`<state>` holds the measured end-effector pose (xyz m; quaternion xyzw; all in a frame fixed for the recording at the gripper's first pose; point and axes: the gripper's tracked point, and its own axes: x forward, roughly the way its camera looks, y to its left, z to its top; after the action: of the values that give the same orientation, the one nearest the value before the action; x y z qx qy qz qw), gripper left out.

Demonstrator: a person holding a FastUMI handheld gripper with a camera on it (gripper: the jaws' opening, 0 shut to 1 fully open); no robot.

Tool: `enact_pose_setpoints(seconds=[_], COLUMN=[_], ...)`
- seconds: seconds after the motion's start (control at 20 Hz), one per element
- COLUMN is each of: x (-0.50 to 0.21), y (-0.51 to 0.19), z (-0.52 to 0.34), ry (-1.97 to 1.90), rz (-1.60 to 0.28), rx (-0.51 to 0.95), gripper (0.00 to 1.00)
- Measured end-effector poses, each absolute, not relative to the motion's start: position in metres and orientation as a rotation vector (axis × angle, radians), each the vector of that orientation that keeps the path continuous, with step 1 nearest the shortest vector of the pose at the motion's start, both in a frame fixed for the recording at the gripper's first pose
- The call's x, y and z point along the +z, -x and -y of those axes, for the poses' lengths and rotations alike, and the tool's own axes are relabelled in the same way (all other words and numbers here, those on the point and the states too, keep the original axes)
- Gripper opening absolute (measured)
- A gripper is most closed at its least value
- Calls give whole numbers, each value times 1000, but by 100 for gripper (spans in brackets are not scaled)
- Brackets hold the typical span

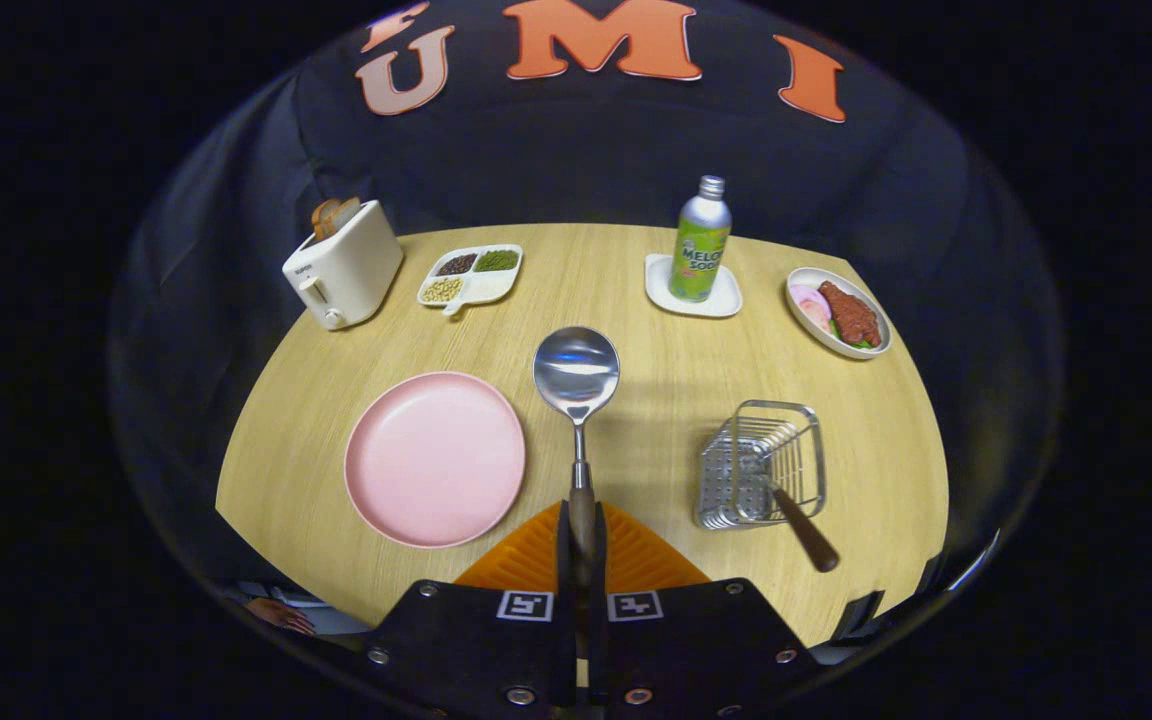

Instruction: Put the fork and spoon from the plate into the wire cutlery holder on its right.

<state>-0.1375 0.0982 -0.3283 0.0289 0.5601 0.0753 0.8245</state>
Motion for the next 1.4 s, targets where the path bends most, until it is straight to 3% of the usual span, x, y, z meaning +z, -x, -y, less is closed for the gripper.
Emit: enact_pose_setpoints(seconds=[0.55, 1.4], x=[-315, -346], y=[149, 144], z=[-7, 37], ry=[19, 220], rz=[-1256, -1507], rx=[105, 232], gripper=[5, 6])
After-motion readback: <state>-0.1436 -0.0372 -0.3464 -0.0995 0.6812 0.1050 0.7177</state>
